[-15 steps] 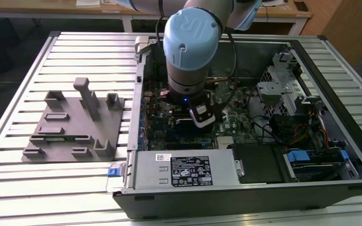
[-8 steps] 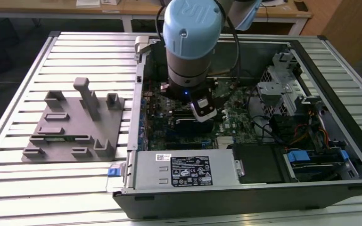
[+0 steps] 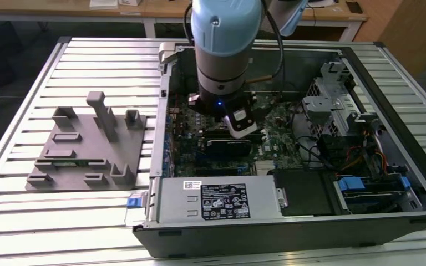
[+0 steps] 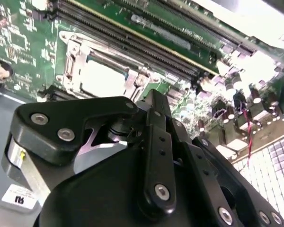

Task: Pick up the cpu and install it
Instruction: 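Install the second cpu locking lever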

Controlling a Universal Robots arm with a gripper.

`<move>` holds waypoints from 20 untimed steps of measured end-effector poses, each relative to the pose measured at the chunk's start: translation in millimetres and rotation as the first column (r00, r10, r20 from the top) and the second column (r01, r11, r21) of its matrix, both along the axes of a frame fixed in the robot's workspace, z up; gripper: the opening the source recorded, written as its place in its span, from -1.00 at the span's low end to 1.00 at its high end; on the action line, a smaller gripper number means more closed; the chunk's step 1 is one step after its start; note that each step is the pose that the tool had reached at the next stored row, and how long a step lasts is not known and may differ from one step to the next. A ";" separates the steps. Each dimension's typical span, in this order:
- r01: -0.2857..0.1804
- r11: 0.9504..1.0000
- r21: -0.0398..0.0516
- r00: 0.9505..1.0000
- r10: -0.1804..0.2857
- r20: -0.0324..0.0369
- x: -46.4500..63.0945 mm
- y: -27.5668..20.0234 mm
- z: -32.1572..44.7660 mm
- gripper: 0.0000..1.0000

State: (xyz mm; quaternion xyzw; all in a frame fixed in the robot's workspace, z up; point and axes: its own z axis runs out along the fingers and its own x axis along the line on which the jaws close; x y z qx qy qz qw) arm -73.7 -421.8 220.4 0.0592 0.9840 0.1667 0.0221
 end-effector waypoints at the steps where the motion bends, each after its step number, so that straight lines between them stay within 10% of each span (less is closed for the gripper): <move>1: 0.001 1.000 -0.014 1.000 -0.001 0.001 0.0 0.6 0.2 -0.79; 7: 0.005 0.997 -0.071 1.000 -0.005 0.005 0.2 8.4 0.3 -0.79; 13: 0.006 0.997 -0.078 1.000 -0.005 0.004 3.0 26.2 0.4 -0.79; 20: 0.011 0.996 -0.091 1.000 -0.011 0.005 16.3 33.1 0.3 -0.79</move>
